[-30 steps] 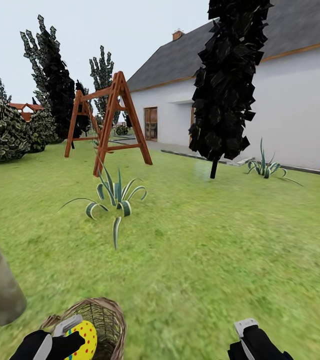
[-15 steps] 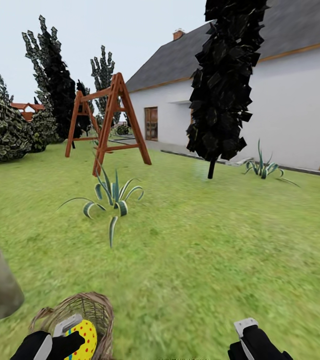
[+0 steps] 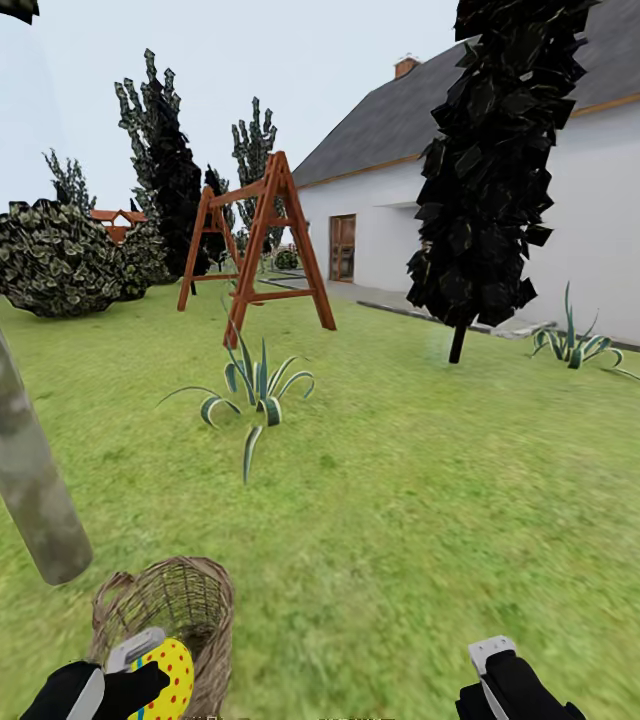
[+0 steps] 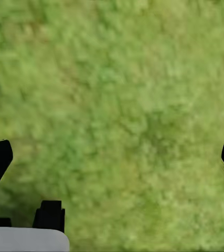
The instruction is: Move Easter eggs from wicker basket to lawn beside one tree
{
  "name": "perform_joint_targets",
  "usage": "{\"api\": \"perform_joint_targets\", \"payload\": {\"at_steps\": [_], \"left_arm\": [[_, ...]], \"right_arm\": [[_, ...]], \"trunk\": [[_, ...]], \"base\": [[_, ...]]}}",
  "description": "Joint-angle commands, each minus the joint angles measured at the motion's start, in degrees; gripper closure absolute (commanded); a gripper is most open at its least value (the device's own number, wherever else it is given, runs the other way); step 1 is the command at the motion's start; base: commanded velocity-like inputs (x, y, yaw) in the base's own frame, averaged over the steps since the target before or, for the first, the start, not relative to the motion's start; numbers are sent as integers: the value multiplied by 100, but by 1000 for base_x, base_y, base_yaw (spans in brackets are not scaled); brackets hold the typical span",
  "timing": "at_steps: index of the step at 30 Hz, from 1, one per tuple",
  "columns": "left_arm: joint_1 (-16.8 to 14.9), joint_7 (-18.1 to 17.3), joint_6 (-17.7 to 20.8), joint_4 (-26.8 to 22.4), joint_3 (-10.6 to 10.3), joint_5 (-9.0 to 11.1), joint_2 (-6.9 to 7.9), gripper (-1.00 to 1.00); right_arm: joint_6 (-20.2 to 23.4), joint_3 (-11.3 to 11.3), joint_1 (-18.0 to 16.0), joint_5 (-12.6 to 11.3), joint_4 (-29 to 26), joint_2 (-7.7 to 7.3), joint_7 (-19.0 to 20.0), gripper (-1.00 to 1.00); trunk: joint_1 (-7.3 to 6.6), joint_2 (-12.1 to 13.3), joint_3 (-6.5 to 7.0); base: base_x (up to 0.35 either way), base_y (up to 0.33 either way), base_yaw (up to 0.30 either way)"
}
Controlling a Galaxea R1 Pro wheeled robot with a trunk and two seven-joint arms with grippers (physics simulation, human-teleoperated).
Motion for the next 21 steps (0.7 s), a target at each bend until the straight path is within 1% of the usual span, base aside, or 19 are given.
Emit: {"api": "perform_joint_targets", "payload": {"at_steps": [1,11,19,21], "left_arm": [[-5,-25,23,-3,23,-11,-4,100],[-5,-33,16,-2,23,-11,-11,100],[-5,-40,16,16,23,-11,-3,100],[-5,-23,16,23,23,-14,-12,100]], "right_arm": [[33,29,-2,34,-9,-6,-3,-100],[26,29,-2,37,-9,-6,-4,-100],[24,21,-2,27,-9,-14,0,-100],[26,20,-2,32,-9,-15,-5,-100]], "trunk": [[-25,37,12],[-244,438,191],[-244,438,191],[-288,519,227]], "base": [[-155,-293,264],[-155,-293,264],[-152,-288,264],[-145,-274,278]]}}
